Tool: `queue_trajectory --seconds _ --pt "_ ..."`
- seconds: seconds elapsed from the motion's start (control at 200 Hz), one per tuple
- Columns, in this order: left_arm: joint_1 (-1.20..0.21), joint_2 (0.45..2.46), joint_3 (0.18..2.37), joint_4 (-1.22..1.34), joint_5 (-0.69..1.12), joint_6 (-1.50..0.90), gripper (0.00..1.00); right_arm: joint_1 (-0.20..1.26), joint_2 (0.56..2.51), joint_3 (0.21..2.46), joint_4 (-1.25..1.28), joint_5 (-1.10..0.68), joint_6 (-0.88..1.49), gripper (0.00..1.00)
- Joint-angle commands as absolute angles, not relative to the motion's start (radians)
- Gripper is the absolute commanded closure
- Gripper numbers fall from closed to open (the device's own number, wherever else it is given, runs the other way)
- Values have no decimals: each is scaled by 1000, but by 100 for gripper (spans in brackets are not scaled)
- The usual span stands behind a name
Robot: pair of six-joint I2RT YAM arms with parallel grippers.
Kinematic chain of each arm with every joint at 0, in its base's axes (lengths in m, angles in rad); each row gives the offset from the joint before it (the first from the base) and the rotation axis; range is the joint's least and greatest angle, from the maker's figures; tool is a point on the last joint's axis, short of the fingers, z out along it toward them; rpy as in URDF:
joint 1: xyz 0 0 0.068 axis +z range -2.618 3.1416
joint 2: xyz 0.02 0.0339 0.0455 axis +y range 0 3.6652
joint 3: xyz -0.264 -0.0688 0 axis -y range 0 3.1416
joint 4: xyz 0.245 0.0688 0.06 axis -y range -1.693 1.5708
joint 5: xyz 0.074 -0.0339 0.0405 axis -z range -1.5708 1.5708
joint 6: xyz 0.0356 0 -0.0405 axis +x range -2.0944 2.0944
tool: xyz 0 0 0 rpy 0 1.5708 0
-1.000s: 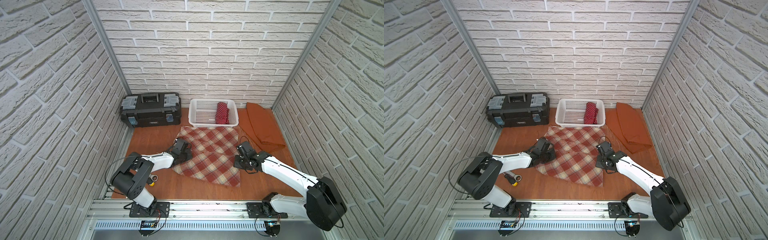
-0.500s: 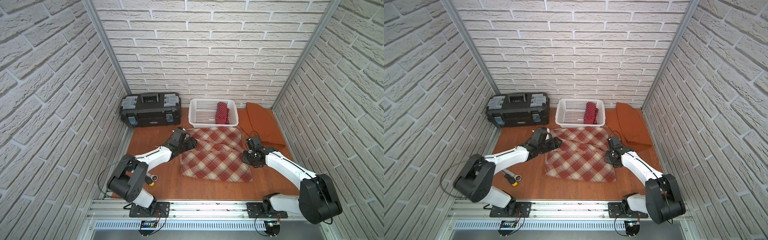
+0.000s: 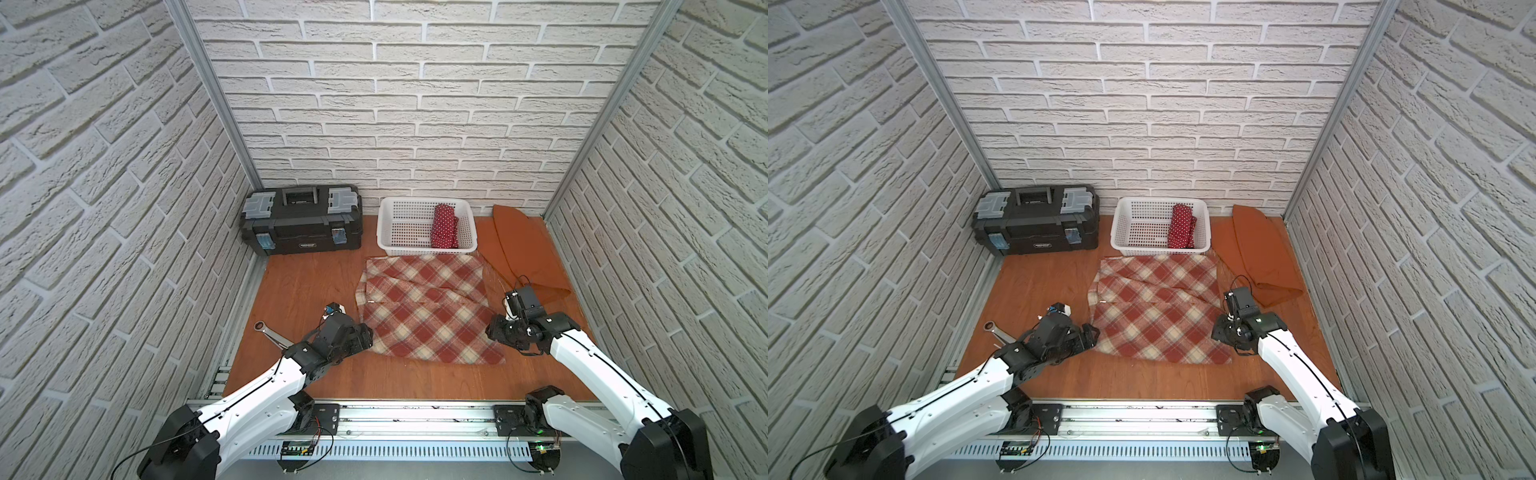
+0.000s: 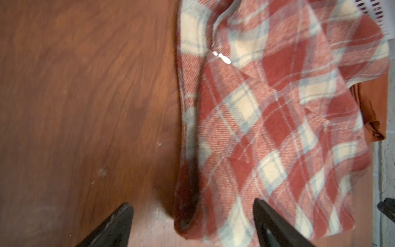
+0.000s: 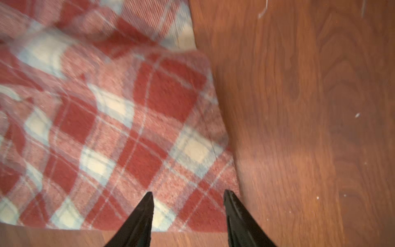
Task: Roll up the skirts
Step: Flatten out the skirt at the center of the board.
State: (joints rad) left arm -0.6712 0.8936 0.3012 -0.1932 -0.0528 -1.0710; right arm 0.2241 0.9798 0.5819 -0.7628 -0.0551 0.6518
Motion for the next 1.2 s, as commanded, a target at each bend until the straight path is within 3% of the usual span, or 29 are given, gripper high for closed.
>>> queue_trajectory --seconds 0.0,0.055,0.125,0.32,0.405,0.65,0.9,1.05,1.195 --pt "-703 959 306 -13 -85 -1079 10 239 940 514 -799 -120 720 43" --pt "-715 1009 312 30 -82 -1075 12 247 926 476 -784 -147 748 42" --pt "-726 1072 322 78 -64 -1074 23 265 919 447 -780 -150 777 42" --pt "-755 1072 303 88 -47 -1094 71 322 890 441 -857 -150 824 44" --pt "-758 1019 284 55 -56 -1096 100 345 844 435 -913 -127 855 44" --pt "-758 919 279 -17 -68 -1066 100 362 918 475 -894 -110 820 49" --pt "-679 712 334 -261 -34 -1059 100 397 866 553 -1011 34 824 37" --pt "-577 634 325 -298 86 -1043 100 418 972 477 -861 -105 868 35" --pt "-598 678 297 -260 170 -1094 100 566 1003 458 -789 -137 977 36"
